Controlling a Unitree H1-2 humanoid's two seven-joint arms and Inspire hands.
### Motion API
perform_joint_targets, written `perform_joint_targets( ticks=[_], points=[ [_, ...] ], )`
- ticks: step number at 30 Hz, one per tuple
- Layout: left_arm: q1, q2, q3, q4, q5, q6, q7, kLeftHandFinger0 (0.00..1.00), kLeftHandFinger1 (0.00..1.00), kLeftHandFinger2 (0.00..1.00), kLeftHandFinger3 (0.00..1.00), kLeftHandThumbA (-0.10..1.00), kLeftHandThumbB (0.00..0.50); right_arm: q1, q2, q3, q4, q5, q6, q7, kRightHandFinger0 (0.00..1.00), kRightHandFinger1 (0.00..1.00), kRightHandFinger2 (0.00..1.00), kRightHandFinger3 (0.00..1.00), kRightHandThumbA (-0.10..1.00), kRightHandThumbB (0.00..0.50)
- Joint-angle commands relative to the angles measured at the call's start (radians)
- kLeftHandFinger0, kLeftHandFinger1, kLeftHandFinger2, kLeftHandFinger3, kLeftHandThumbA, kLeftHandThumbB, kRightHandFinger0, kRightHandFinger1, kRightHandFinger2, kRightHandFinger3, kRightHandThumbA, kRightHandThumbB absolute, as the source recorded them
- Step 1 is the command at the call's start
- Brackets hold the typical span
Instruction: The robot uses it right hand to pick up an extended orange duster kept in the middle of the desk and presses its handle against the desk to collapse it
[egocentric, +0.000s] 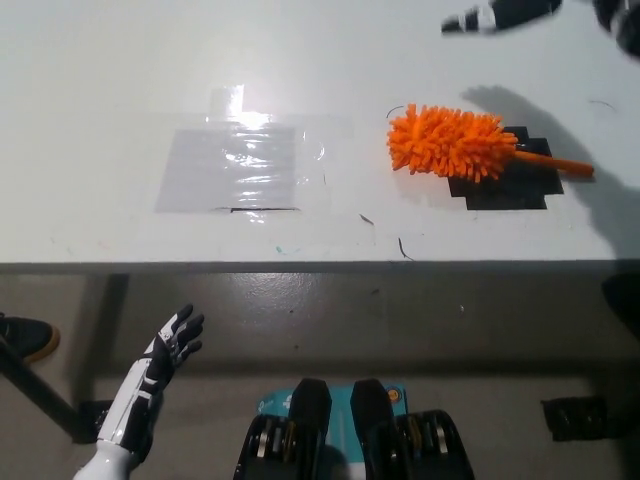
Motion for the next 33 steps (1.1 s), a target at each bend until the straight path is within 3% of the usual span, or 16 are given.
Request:
perform_joint_targets(
  ticks=[1,3,10,12,13,14,15,18,20,23,24,27,28,29,30,33],
  points=[
    [-0.072,0.022,-0.003,-0.034,-0.013,-0.025,-0.021,1.00,1.00,1.00,1.00,1.00,0.151,0.345,-0.092,-0.378,-1.196,0.474,0.270,-0.144,1.00,1.00,1.00,1.00,1.00,0.461],
    [-0.083,0.021,-0.003,-0.032,-0.015,-0.024,-0.023,1.00,1.00,1.00,1.00,1.00,0.158,0.434,-0.052,-0.346,-1.254,0.439,0.230,-0.169,1.00,1.00,1.00,1.00,1.00,0.449],
    [-0.102,0.020,-0.011,-0.030,-0.015,-0.029,-0.031,1.00,1.00,1.00,1.00,1.00,0.147,0.770,0.112,-0.209,-1.277,0.322,-0.070,-0.245,1.00,1.00,1.00,1.00,1.00,0.500],
    [-0.106,0.026,-0.015,-0.037,0.000,-0.021,-0.030,1.00,1.00,1.00,1.00,1.00,0.166,0.864,0.175,-0.157,-1.284,0.280,-0.093,-0.253,1.00,1.00,1.00,1.00,1.00,0.487],
    [-0.106,0.028,-0.017,-0.041,0.004,-0.016,-0.032,1.00,1.00,1.00,1.00,1.00,0.179,0.915,0.243,-0.125,-1.272,0.233,-0.109,-0.273,1.00,1.00,1.00,1.00,1.00,0.411],
    [-0.106,0.029,-0.017,-0.042,0.004,-0.015,-0.033,1.00,1.00,1.00,1.00,1.00,0.182,0.928,0.262,-0.116,-1.262,0.224,-0.127,-0.278,1.00,1.00,1.00,1.00,1.00,0.379],
    [-0.104,0.030,-0.018,-0.045,0.003,-0.012,-0.035,1.00,1.00,1.00,1.00,1.00,0.190,0.945,0.270,-0.104,-1.262,0.213,-0.102,-0.263,1.00,1.00,1.00,1.00,1.00,0.419],
    [-0.098,0.033,-0.021,-0.045,0.009,-0.020,-0.036,1.00,1.00,1.00,1.00,1.00,0.201,0.970,0.212,-0.094,-1.147,0.287,-0.139,-0.187,1.00,1.00,1.00,1.00,1.00,0.451],
    [-0.097,0.032,-0.020,-0.049,0.012,-0.016,-0.032,1.00,1.00,1.00,1.00,1.00,0.195,0.994,0.219,-0.084,-1.058,0.321,-0.161,-0.160,1.00,1.00,1.00,1.00,1.00,0.404],
    [-0.097,0.035,-0.019,-0.053,0.012,-0.012,-0.032,1.00,1.00,1.00,1.00,1.00,0.192,1.000,0.244,-0.094,-0.938,0.305,-0.192,-0.158,1.00,1.00,1.00,1.00,1.00,0.399],
    [-0.099,0.036,-0.020,-0.053,0.013,-0.013,-0.032,1.00,1.00,1.00,1.00,1.00,0.194,0.997,0.247,-0.098,-0.895,0.310,-0.215,-0.154,1.00,1.00,1.00,1.00,1.00,0.323],
    [-0.104,0.034,-0.019,-0.048,-0.001,-0.009,-0.034,1.00,1.00,1.00,1.00,1.00,0.208,0.972,0.292,-0.126,-0.733,0.316,-0.168,-0.162,1.00,1.00,1.00,1.00,1.00,0.348],
    [-0.104,0.035,-0.019,-0.048,-0.001,-0.009,-0.034,1.00,1.00,1.00,1.00,1.00,0.208,0.970,0.295,-0.128,-0.727,0.316,-0.169,-0.162,1.00,1.00,1.00,1.00,1.00,0.262],
    [-0.105,0.036,-0.019,-0.046,0.004,-0.013,-0.033,1.00,1.00,1.00,1.00,1.00,0.201,0.961,0.299,-0.131,-0.690,0.327,-0.156,-0.153,1.00,1.00,1.00,1.00,1.00,0.326],
    [-0.108,0.035,-0.019,-0.038,-0.007,-0.026,-0.038,1.00,1.00,1.00,1.00,1.00,0.184,0.949,0.301,-0.136,-0.650,0.319,-0.154,-0.154,1.00,1.00,1.00,1.00,1.00,0.269],
    [-0.111,0.034,-0.024,-0.035,0.001,-0.028,-0.036,1.00,1.00,1.00,1.00,1.00,0.182,0.927,0.303,-0.149,-0.561,0.335,-0.126,-0.148,1.00,1.00,1.00,1.00,1.00,0.208]
  ],
)
